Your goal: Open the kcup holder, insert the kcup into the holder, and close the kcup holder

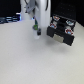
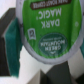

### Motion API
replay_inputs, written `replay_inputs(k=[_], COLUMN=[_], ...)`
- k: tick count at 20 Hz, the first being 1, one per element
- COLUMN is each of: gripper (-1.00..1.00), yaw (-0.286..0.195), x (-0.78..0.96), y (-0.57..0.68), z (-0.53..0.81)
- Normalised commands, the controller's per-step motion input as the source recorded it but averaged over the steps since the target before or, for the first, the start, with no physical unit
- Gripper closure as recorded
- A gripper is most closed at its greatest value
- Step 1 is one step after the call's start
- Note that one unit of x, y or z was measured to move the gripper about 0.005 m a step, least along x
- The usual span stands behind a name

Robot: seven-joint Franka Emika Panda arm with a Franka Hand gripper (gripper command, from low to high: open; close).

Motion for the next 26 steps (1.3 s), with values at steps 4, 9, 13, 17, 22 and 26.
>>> replay_inputs(k=[4, 9, 13, 17, 22, 26], gripper=[1.00, 1.00, 1.00, 1.00, 1.00, 1.00], yaw=[0.026, 0.018, 0.021, 0.024, 0.033, 0.043], x=[0.05, 0.05, 0.05, 0.06, 0.03, 0.00], y=[0.64, 0.67, 0.66, 0.66, 0.65, 0.65], z=[0.50, 0.45, 0.35, 0.26, 0.12, 0.03])
